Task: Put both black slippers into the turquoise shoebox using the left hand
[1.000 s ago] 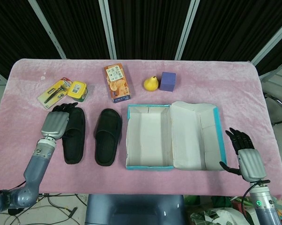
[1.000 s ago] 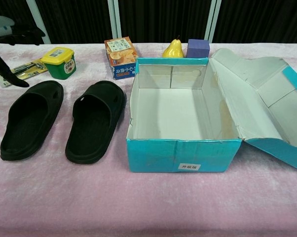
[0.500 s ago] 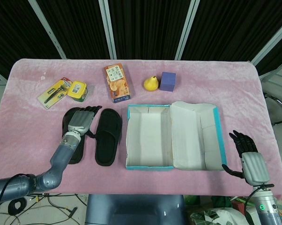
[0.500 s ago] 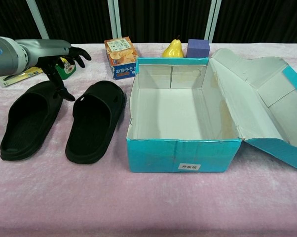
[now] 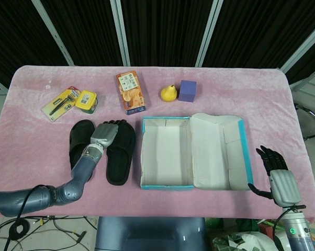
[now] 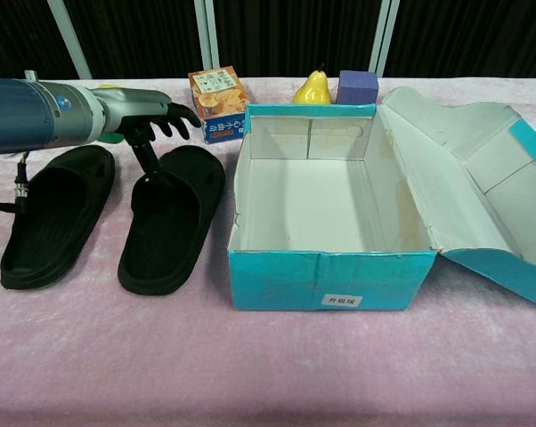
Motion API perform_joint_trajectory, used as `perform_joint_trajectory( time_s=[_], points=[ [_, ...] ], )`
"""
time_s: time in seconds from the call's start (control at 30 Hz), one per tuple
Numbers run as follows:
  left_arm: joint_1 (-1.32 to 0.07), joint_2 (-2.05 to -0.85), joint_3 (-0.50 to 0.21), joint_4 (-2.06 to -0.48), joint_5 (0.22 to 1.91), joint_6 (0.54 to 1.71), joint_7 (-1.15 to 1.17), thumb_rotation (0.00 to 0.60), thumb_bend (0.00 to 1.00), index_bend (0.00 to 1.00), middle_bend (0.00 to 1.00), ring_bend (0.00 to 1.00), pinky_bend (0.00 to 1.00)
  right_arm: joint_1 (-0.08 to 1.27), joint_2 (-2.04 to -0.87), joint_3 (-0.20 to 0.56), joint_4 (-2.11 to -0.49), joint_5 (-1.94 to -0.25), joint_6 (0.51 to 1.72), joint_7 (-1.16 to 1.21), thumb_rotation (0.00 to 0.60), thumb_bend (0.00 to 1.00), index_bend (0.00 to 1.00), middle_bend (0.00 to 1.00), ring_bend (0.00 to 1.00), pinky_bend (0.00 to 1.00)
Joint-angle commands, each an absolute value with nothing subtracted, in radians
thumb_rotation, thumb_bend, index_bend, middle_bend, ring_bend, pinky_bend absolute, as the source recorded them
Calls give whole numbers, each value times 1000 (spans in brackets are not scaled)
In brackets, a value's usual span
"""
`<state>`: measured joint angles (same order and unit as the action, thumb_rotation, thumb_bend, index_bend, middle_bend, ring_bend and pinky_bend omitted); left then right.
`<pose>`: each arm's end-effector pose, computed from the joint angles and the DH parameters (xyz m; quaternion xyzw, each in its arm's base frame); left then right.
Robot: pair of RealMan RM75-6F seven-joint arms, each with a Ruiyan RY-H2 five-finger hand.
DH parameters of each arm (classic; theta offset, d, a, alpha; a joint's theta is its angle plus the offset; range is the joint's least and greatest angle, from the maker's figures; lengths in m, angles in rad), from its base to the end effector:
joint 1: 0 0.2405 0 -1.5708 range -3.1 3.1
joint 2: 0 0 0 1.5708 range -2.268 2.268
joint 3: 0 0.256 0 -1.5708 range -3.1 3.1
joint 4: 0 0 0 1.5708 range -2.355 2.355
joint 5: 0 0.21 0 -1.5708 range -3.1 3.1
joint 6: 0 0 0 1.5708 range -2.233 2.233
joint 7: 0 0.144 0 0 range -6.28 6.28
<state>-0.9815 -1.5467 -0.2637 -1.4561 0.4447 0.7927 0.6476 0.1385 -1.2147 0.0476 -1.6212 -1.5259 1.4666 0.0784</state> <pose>-0.1168 0.3912 -0.0268 -0.7256 -0.4753 -0.2602 0.4241 -0.2871 -0.1951 0.1238 0.5821 -0.4264 0.4530 0.5235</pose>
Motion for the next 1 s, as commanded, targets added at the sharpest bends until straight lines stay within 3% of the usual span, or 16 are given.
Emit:
perform_joint_trajectory(
  time_s=[0.03,0.13,0.47,0.7,1.0],
  points=[
    [-1006,-1571,-254,-1424,431,778,643,600,0,116,149,115,170,137,-1215,48,-1621,-1524,1466,77,600,99,9,28,0,66],
    [-1025,-1590,-249,-1393,415,763,639,600,0,140,186,143,189,136,-1215,48,-1622,-1521,1464,74,600,99,9,28,0,66],
    [-1048,-1624,-238,-1307,405,717,579,600,46,304,411,370,421,127,-1214,53,-1626,-1512,1469,73,600,99,10,28,0,66],
    [-1003,-1569,-261,-1338,469,703,468,600,53,320,418,373,448,127,-1212,55,-1628,-1516,1469,71,600,99,10,28,0,66],
    [-845,-1389,-325,-1536,738,763,215,600,52,329,424,373,448,133,-1210,59,-1634,-1526,1466,67,600,99,10,26,0,67]
  ],
)
